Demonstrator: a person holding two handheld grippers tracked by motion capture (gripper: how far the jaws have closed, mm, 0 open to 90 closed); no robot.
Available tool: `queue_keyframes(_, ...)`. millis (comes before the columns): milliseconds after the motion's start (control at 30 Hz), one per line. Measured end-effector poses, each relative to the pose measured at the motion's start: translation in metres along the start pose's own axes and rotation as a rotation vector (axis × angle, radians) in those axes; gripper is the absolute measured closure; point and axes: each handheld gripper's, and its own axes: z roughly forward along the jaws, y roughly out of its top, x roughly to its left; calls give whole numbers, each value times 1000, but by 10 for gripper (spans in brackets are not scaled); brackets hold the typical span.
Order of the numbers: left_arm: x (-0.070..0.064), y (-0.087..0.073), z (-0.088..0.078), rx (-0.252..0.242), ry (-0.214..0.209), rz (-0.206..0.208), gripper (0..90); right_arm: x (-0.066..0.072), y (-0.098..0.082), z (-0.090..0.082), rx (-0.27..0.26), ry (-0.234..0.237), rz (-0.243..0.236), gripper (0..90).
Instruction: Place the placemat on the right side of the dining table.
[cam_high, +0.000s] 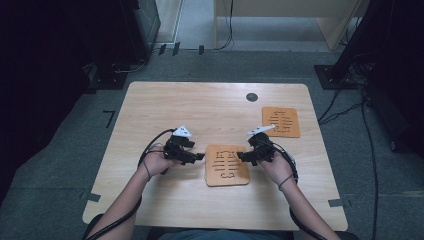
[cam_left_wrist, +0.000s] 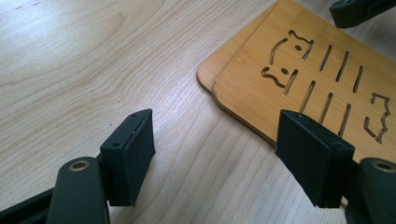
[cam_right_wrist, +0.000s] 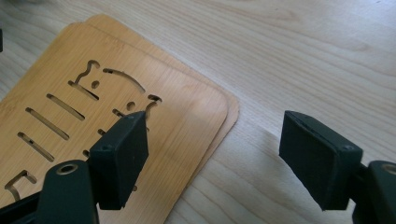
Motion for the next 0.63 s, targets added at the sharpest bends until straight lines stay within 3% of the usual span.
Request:
queue_keyframes(133, 0, 0, 2, 0, 4, -1, 273, -2, -5, 7, -2, 5, -3, 241)
queue_keyframes(333, 1, -1, 4, 16, 14, 14, 271, -7, -9, 9, -55, 3, -10, 233)
queue_keyframes(633, 2, -2, 4, 11, 16, 5, 270, -6, -10, 9, -59, 4, -14, 226)
